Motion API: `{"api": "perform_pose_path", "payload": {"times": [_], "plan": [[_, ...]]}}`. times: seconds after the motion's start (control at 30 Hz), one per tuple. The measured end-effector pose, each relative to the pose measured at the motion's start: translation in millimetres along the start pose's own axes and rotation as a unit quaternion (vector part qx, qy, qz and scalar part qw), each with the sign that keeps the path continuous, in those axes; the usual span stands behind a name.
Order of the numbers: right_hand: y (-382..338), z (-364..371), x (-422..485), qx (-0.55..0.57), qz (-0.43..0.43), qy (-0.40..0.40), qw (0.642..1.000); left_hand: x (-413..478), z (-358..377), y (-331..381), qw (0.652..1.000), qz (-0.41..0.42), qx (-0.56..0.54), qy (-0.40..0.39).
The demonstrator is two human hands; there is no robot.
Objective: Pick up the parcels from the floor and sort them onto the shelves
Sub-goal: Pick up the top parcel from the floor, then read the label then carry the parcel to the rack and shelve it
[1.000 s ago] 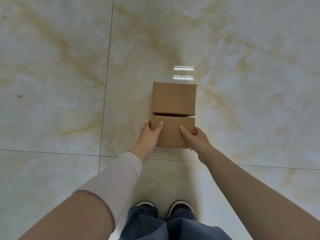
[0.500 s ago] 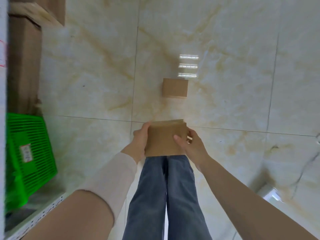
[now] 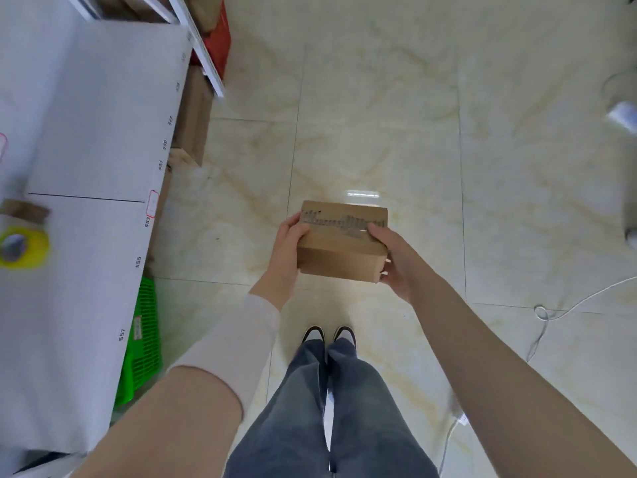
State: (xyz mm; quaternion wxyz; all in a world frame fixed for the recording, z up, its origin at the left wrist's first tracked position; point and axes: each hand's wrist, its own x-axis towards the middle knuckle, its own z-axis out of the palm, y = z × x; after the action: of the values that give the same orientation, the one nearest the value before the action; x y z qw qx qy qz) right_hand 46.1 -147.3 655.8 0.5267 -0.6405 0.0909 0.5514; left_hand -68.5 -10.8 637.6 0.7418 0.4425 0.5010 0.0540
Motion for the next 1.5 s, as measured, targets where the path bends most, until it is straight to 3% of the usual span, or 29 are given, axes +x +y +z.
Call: {"api": "perform_pose_path", "payload": {"times": [0.13,0.3,0.4,0.57,0.67,0.77,0.9,1.03,1.13,1.23,1.3,1.4,1.5], "plan": [[-21,5,-22,-0.035,-0.09,0.025,0.995,-10,-2,32,0.995,-0.049,0.002,-0.089],[-41,3,-48,-0.103,-0.12,-0.002,0.987,-20,-7,55,0.993,0.03,0.027,-0.107],[-43,6,-57,-0.128,-0.162,0.047,0.977,-25,-4,62,0.991,0.058,0.032,-0.119],[-35,18,-66,-0.22,-0.31,0.109,0.918,-37,4,65,0.99,-0.065,-0.025,-0.122],[-28,20,-67,-0.258,-0.351,0.109,0.894,-37,3,65,0.989,-0.078,-0.05,-0.112],[-27,20,-71,-0.216,-0.315,0.098,0.919,-38,2,70,0.993,-0.055,-0.061,-0.089],[-28,18,-73,-0.061,-0.2,0.077,0.975,-39,-2,76,0.993,0.018,-0.067,-0.092],[-23,16,-73,-0.011,-0.156,0.029,0.987,-50,0,71,0.989,0.077,0.018,-0.125],[-29,5,-74,-0.053,-0.15,0.032,0.987,-52,-9,65,0.984,0.076,0.1,-0.128],[-43,-12,-72,-0.18,-0.125,-0.014,0.975,-51,-19,74,0.971,0.101,0.191,-0.104],[-54,-16,-73,-0.25,-0.114,-0.06,0.96,-54,-18,83,0.945,0.114,0.267,-0.151],[-71,-16,-73,-0.291,-0.113,-0.111,0.944,-60,-10,88,0.901,0.054,0.335,-0.271],[-81,-16,-72,-0.309,-0.121,-0.136,0.933,-65,1,83,0.912,0.019,0.286,-0.293]]}}
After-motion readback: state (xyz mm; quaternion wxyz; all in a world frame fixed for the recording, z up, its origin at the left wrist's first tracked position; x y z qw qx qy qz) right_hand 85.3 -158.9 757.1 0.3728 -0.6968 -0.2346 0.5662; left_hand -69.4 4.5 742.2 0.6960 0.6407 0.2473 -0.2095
